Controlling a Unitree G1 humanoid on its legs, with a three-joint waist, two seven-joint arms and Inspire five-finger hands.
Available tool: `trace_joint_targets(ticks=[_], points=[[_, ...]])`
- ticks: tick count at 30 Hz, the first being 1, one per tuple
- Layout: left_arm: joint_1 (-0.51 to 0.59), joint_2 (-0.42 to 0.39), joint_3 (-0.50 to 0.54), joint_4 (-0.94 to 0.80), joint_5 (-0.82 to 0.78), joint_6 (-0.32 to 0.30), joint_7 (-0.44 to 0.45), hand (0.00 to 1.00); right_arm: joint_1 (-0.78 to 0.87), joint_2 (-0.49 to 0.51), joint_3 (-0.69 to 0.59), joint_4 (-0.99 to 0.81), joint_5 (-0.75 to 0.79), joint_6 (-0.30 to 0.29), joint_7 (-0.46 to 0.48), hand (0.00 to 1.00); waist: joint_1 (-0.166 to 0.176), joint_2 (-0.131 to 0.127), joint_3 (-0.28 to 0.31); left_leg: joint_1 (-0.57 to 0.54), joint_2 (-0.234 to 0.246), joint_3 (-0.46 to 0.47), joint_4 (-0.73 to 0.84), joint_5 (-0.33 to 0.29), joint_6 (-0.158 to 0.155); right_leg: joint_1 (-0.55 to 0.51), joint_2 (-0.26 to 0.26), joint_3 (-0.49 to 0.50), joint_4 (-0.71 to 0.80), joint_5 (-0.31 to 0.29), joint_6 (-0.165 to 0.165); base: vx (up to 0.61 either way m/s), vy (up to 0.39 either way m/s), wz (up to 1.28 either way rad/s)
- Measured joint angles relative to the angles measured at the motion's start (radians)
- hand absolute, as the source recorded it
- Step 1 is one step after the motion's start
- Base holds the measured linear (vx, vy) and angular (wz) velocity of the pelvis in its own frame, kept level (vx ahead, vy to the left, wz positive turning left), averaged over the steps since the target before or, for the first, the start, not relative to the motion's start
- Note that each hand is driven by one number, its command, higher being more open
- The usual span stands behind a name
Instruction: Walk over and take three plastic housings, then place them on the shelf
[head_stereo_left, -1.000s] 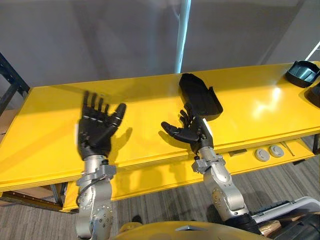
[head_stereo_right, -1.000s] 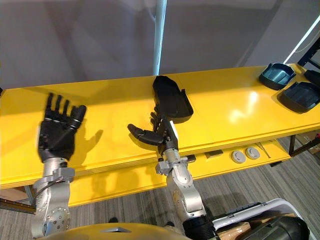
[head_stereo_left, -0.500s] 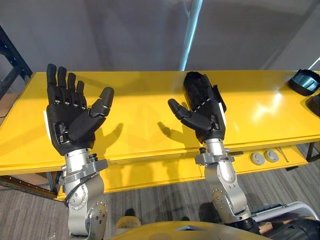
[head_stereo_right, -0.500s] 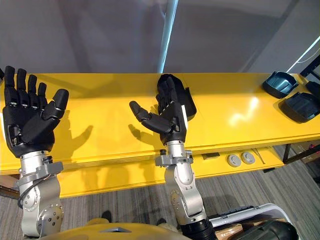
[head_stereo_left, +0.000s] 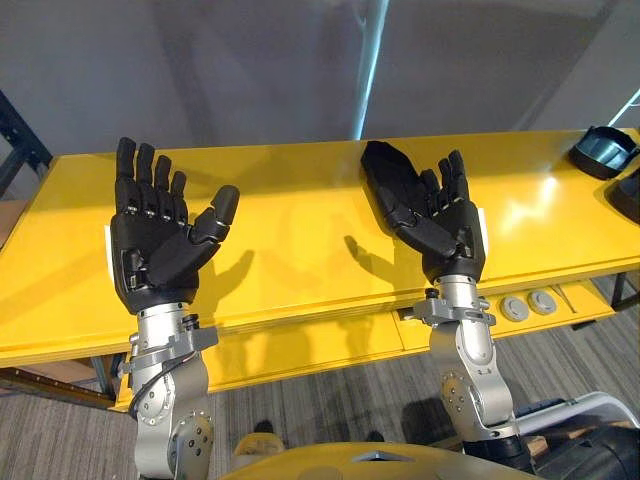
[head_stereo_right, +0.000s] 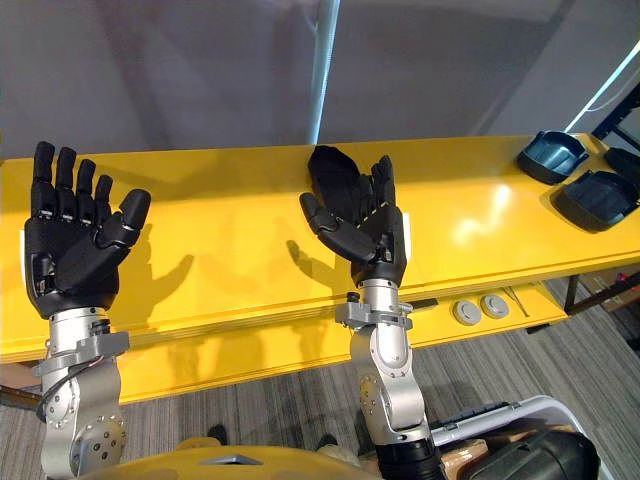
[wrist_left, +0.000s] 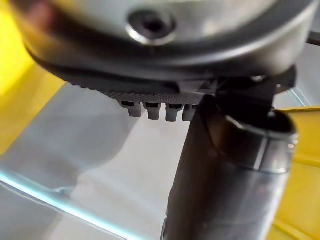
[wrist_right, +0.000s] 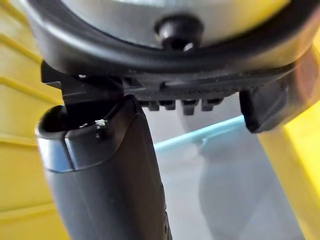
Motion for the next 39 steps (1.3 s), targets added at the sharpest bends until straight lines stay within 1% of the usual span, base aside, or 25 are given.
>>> trace_joint_targets(ticks=[2,4,6,9,11,12,15,16,17,19,20,22,23,24,25,26,28,30,32,33,34,36,37,38,39], points=[[0.000,0.006,-0.004,0.000,-0.006,0.012,-0.024,1.00,-0.002,-0.011,-0.030,0.000,-0.035,0.000,-0.012,1.00,-0.002,0.001,0.000,0.000,0.001,0.012,0.001,0.005,-0.004,-0.011,0.002,0.015,0.001,0.005,0.002,0.02,0.006,-0.16],[0.000,0.014,-0.005,0.000,-0.005,0.034,-0.039,1.00,-0.003,-0.013,-0.056,0.000,-0.035,0.000,-0.034,1.00,-0.006,0.001,-0.001,0.002,0.003,0.018,0.006,0.003,-0.002,-0.010,0.003,0.021,0.000,0.006,0.004,0.04,0.002,-0.11],[0.000,0.015,-0.007,0.000,-0.005,0.051,-0.047,1.00,-0.005,-0.017,-0.082,0.000,-0.035,0.000,-0.048,1.00,-0.010,0.001,-0.001,0.002,0.004,0.029,0.019,-0.007,-0.003,-0.011,0.004,0.034,-0.002,0.008,0.005,0.03,0.009,-0.18],[0.000,0.016,-0.008,0.000,-0.006,0.083,-0.062,1.00,0.003,-0.019,-0.136,-0.011,-0.034,0.000,-0.049,1.00,-0.029,0.006,-0.003,0.018,0.006,0.070,0.029,-0.029,-0.002,-0.013,0.006,0.074,-0.010,0.012,0.011,0.02,0.026,-0.31],[0.000,0.018,-0.016,0.002,-0.012,0.087,-0.073,1.00,0.022,-0.019,-0.164,-0.031,-0.033,0.000,-0.050,1.00,-0.034,0.013,-0.012,0.018,0.006,0.099,0.039,-0.043,-0.001,-0.026,0.006,0.102,-0.010,0.016,0.016,0.01,0.043,-0.46],[-0.003,0.022,-0.026,0.002,-0.028,0.089,-0.079,1.00,0.035,-0.018,-0.178,-0.048,-0.033,0.000,-0.054,1.00,-0.048,0.020,-0.016,0.019,0.004,0.114,0.039,-0.047,0.002,-0.035,0.005,0.118,-0.010,0.020,0.021,0.01,0.051,-0.45],[-0.015,0.034,-0.049,0.014,-0.044,0.105,-0.085,1.00,0.074,-0.016,-0.195,-0.073,-0.034,0.001,-0.062,1.00,-0.069,0.036,-0.023,0.030,0.002,0.149,0.040,-0.057,0.002,-0.045,0.004,0.149,-0.012,0.028,0.031,0.01,0.036,-0.38],[-0.021,0.036,-0.060,0.033,-0.044,0.110,-0.087,1.00,0.102,-0.007,-0.206,-0.084,-0.034,0.001,-0.064,1.00,-0.081,0.044,-0.029,0.036,0.001,0.164,0.044,-0.065,0.003,-0.045,0.004,0.160,-0.012,0.030,0.035,0.00,0.026,-0.29],[-0.022,0.036,-0.068,0.038,-0.044,0.112,-0.087,1.00,0.115,0.000,-0.212,-0.090,-0.035,0.001,-0.064,1.00,-0.087,0.046,-0.030,0.036,0.001,0.170,0.049,-0.071,0.004,-0.046,0.004,0.164,-0.013,0.031,0.036,-0.01,0.030,-0.38],[-0.035,0.038,-0.099,0.059,-0.045,0.117,-0.092,1.00,0.172,0.006,-0.250,-0.113,-0.035,0.001,-0.062,1.00,-0.109,0.052,-0.033,0.033,0.001,0.206,0.069,-0.094,0.006,-0.061,0.004,0.198,-0.015,0.036,0.042,-0.03,0.027,-0.47],[-0.040,0.039,-0.102,0.060,-0.045,0.122,-0.092,1.00,0.190,0.006,-0.266,-0.121,-0.034,0.001,-0.060,1.00,-0.111,0.054,-0.032,0.033,0.002,0.223,0.073,-0.100,0.006,-0.070,0.005,0.214,-0.017,0.040,0.041,-0.04,0.015,-0.56],[-0.053,0.050,-0.107,0.062,-0.045,0.121,-0.089,1.00,0.219,0.012,-0.298,-0.133,-0.033,0.001,-0.042,1.00,-0.128,0.058,-0.030,0.032,0.004,0.249,0.080,-0.111,0.005,-0.082,0.010,0.241,-0.024,0.047,0.044,-0.03,0.000,-0.45],[-0.057,0.060,-0.114,0.062,-0.045,0.120,-0.082,1.00,0.234,0.020,-0.315,-0.140,-0.033,0.001,-0.031,1.00,-0.143,0.061,-0.028,0.028,0.007,0.259,0.093,-0.123,0.002,-0.083,0.013,0.253,-0.033,0.053,0.039,-0.02,-0.010,-0.31],[-0.060,0.063,-0.122,0.062,-0.044,0.118,-0.079,1.00,0.244,0.024,-0.326,-0.146,-0.033,0.000,-0.023,1.00,-0.144,0.064,-0.026,0.027,0.009,0.264,0.101,-0.129,0.002,-0.087,0.015,0.262,-0.033,0.054,0.038,-0.02,-0.017,-0.33],[-0.064,0.062,-0.139,0.062,-0.045,0.106,-0.075,1.00,0.263,0.033,-0.342,-0.160,-0.034,0.000,-0.010,1.00,-0.154,0.071,-0.024,0.013,0.015,0.271,0.119,-0.141,0.000,-0.098,0.018,0.268,-0.033,0.054,0.038,-0.02,-0.026,-0.17],[-0.074,0.061,-0.153,0.062,-0.046,0.097,-0.073,1.00,0.279,0.037,-0.356,-0.174,-0.034,-0.004,-0.002,1.00,-0.167,0.078,-0.019,-0.008,0.022,0.270,0.146,-0.154,0.001,-0.106,0.020,0.268,-0.032,0.054,0.038,-0.01,-0.038,-0.10],[-0.097,0.061,-0.169,0.062,-0.048,0.089,-0.067,1.00,0.287,0.037,-0.368,-0.175,-0.035,-0.018,0.006,1.00,-0.170,0.087,-0.010,-0.037,0.039,0.266,0.194,-0.173,-0.003,-0.114,0.028,0.269,-0.032,0.055,0.037,0.00,-0.051,0.00],[-0.112,0.061,-0.178,0.065,-0.048,0.048,-0.044,1.00,0.283,0.035,-0.368,-0.175,-0.033,-0.035,0.026,1.00,-0.173,0.099,0.010,-0.073,0.075,0.255,0.278,-0.210,-0.009,-0.114,0.048,0.266,-0.032,0.056,0.037,-0.01,-0.052,0.04],[-0.128,0.059,-0.181,0.086,-0.048,0.013,-0.024,1.00,0.275,0.028,-0.368,-0.175,-0.032,-0.049,0.042,1.00,-0.169,0.109,0.027,-0.097,0.097,0.245,0.332,-0.234,-0.011,-0.114,0.060,0.262,-0.030,0.056,0.037,-0.01,-0.022,0.03],[-0.137,0.056,-0.178,0.105,-0.048,-0.017,0.003,1.00,0.248,0.014,-0.366,-0.175,-0.031,-0.050,0.057,1.00,-0.166,0.116,0.052,-0.116,0.106,0.233,0.377,-0.254,-0.010,-0.116,0.070,0.265,-0.027,0.056,0.036,-0.06,-0.018,-0.03],[-0.137,0.053,-0.179,0.110,-0.047,-0.026,0.014,1.00,0.237,0.003,-0.364,-0.175,-0.031,-0.051,0.064,1.00,-0.163,0.119,0.059,-0.127,0.107,0.219,0.396,-0.260,-0.008,-0.122,0.073,0.268,-0.024,0.056,0.035,-0.10,0.005,-0.22],[-0.121,0.051,-0.176,0.111,-0.043,-0.060,0.066,1.00,0.190,-0.036,-0.337,-0.175,-0.032,-0.062,0.076,1.00,-0.129,0.120,0.088,-0.159,0.089,0.102,0.446,-0.272,0.012,-0.166,0.081,0.325,0.003,0.057,0.028,-0.10,0.020,-0.57],[-0.113,0.051,-0.172,0.111,-0.043,-0.069,0.078,1.00,0.176,-0.045,-0.324,-0.175,-0.032,-0.066,0.083,1.00,-0.119,0.120,0.098,-0.162,0.082,0.066,0.456,-0.280,0.015,-0.172,0.085,0.344,0.007,0.059,0.025,-0.11,0.057,-0.72],[-0.093,0.049,-0.164,0.109,-0.041,-0.079,0.093,1.00,0.160,-0.054,-0.299,-0.175,-0.031,-0.081,0.101,1.00,-0.105,0.126,0.116,-0.160,0.073,0.015,0.467,-0.303,0.009,-0.175,0.091,0.368,0.006,0.059,0.023,-0.13,0.095,-0.60],[-0.062,0.047,-0.162,0.109,-0.030,-0.090,0.103,1.00,0.162,-0.054,-0.273,-0.175,-0.023,-0.111,0.119,1.00,-0.101,0.134,0.122,-0.157,0.072,-0.002,0.473,-0.339,-0.001,-0.178,0.098,0.381,0.008,0.064,0.027,-0.12,0.112,-0.46]])
